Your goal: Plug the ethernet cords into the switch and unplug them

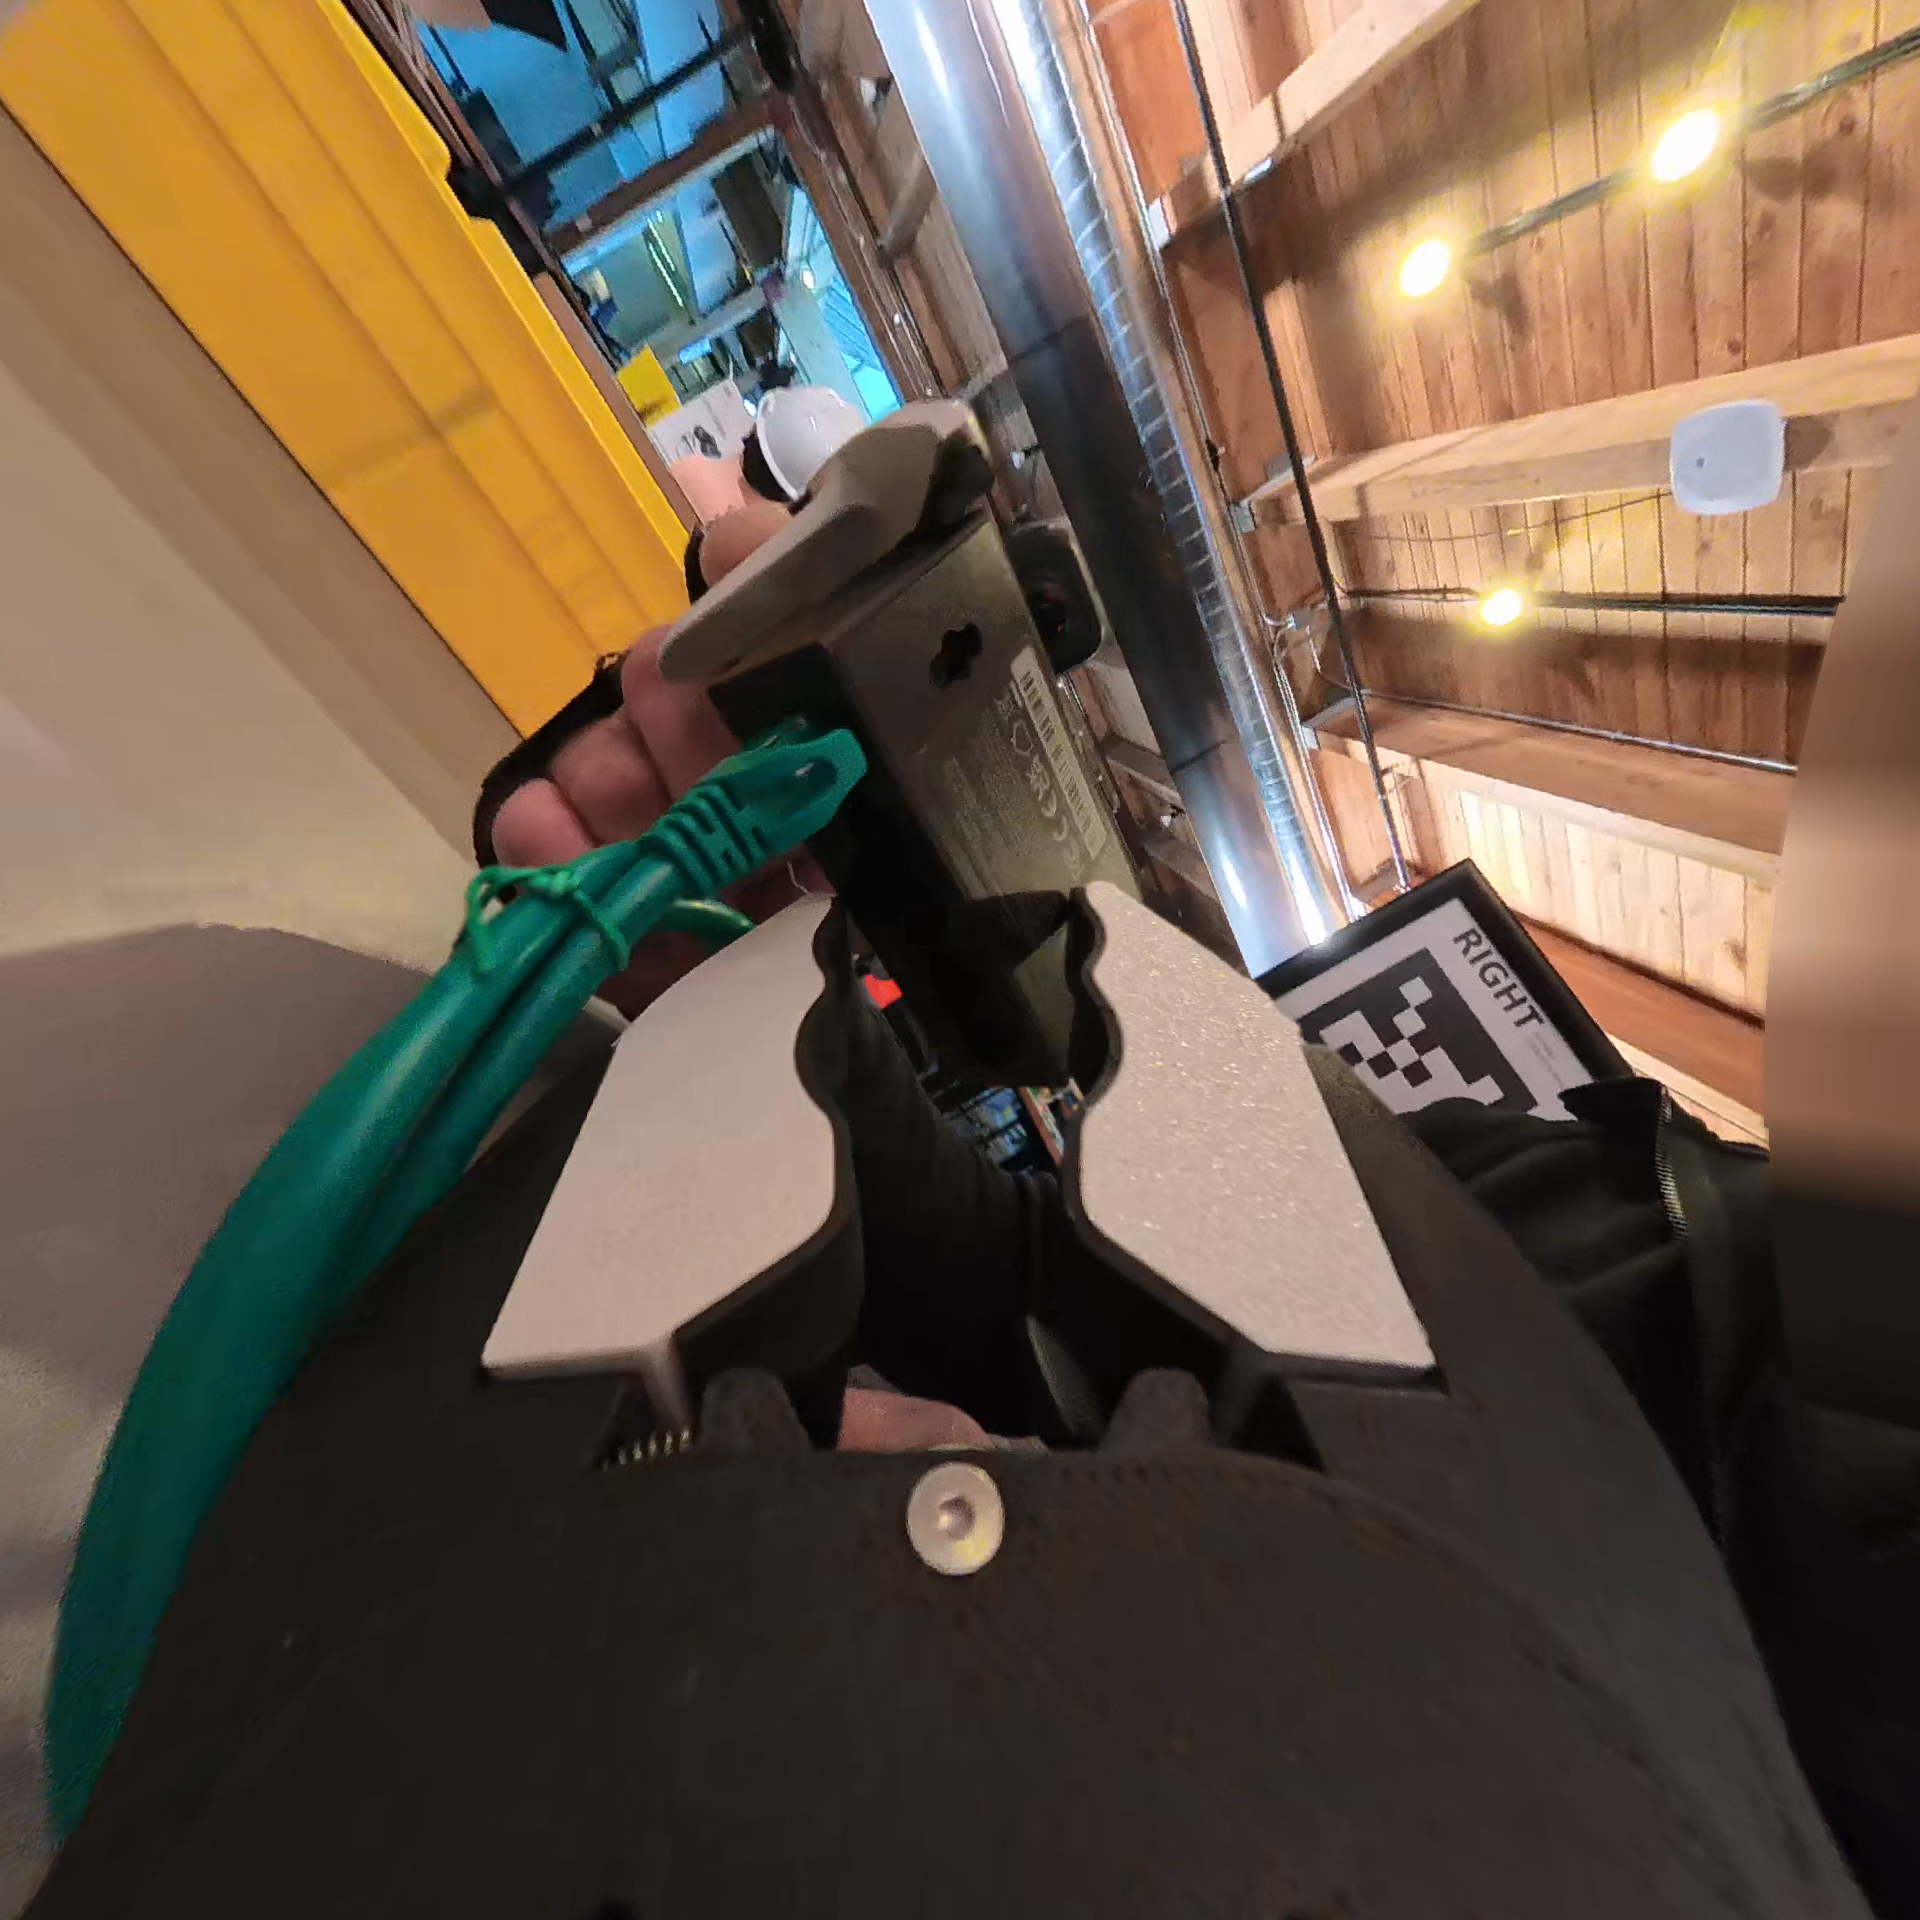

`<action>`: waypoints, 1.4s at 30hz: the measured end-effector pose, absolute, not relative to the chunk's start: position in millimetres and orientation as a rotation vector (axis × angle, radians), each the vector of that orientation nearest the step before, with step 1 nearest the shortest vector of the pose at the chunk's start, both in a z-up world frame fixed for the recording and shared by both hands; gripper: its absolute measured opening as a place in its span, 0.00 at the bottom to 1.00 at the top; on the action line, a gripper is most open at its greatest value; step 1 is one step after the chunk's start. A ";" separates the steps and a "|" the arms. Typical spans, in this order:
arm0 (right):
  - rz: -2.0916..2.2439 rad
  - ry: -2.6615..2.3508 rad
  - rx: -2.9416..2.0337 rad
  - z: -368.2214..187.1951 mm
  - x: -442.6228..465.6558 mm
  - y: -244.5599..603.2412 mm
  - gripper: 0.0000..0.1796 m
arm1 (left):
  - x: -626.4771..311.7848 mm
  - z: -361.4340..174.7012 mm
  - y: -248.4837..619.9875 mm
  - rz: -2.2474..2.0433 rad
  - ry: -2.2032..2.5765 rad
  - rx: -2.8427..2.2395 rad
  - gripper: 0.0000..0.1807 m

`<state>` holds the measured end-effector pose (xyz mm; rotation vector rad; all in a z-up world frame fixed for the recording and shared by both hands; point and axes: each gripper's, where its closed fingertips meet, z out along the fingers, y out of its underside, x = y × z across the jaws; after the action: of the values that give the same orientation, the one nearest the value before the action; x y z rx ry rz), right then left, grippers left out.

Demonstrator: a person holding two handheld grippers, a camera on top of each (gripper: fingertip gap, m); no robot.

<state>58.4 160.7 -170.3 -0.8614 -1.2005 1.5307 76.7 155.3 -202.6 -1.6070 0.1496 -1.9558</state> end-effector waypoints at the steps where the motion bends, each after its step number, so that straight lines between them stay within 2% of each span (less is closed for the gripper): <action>1: 1.522 -1.201 -0.865 -170.7 59.2 162.2 0.56 | 75.6 -201.8 156.7 -1.915 0.162 -1.608 0.21; 12: 1.255 -1.329 -0.985 -200.4 48.0 174.2 0.56 | 55.4 -205.8 168.9 -1.551 0.244 -1.806 0.19; 16: 1.149 -1.383 -1.040 -213.9 36.1 176.6 0.66 | 49.5 -208.3 170.9 -1.436 0.262 -1.882 0.16; 19: 1.062 -1.417 -1.032 -217.0 32.2 176.5 0.65 | 49.5 -212.9 170.5 -1.379 0.284 -1.922 0.16; 25: 0.930 -1.451 -0.985 -221.3 29.1 177.0 0.64 | 48.2 -218.9 168.1 -1.500 0.238 -1.960 0.15; 37: 0.898 -1.507 -0.886 -223.1 21.9 162.5 0.76 | 46.6 -230.1 156.0 -1.623 0.308 -2.055 0.15; 42: 0.929 -1.517 -0.900 -225.5 19.3 160.0 0.73 | 50.3 -226.4 156.8 -1.680 0.270 -2.027 0.15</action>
<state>19.3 160.0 -225.5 -0.9002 -1.5174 0.9288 50.3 156.8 -226.4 -2.0266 0.2700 -1.6799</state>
